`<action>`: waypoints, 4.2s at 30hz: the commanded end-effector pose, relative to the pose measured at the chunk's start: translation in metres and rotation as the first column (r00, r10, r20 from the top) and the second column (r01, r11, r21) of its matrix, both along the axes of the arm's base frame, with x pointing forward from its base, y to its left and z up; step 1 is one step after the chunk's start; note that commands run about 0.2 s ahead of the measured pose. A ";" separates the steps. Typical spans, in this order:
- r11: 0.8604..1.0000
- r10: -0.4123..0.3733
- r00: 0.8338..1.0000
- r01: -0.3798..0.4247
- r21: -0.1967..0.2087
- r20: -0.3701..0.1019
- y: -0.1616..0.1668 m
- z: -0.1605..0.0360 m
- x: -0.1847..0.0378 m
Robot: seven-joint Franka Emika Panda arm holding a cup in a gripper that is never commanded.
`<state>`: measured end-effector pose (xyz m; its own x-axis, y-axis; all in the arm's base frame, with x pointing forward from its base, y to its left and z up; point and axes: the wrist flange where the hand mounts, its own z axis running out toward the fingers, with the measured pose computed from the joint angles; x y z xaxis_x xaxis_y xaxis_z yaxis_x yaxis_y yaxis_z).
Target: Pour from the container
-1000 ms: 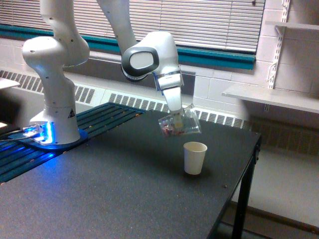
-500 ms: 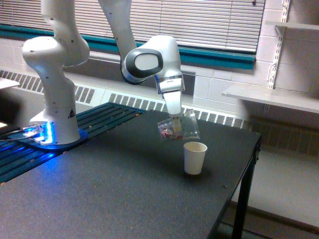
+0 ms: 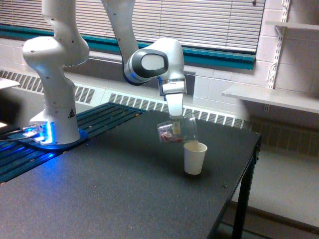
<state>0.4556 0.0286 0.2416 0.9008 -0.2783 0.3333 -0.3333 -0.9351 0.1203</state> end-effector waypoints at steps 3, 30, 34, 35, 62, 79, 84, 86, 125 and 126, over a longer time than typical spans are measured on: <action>0.999 0.006 1.000 -0.007 -0.036 -0.017 0.008 -0.002 0.008; 0.981 0.115 0.986 -0.132 -0.144 -0.116 0.039 -0.002 0.028; 0.979 0.120 0.986 -0.137 -0.154 -0.118 0.037 -0.001 0.028; 0.978 0.119 0.986 -0.136 -0.157 -0.117 0.035 0.000 0.028; 0.957 0.146 0.978 -0.177 -0.230 -0.146 0.024 0.017 0.031; 0.935 0.184 0.962 -0.234 -0.265 -0.200 0.035 0.003 0.032; 0.936 0.170 0.964 -0.222 -0.271 -0.202 0.025 0.005 0.032; 0.937 0.161 0.967 -0.213 -0.277 -0.198 0.020 0.007 0.033; 0.926 0.170 0.960 -0.232 -0.297 -0.220 0.017 0.020 0.045; 0.925 0.171 0.960 -0.234 -0.300 -0.220 0.018 0.020 0.046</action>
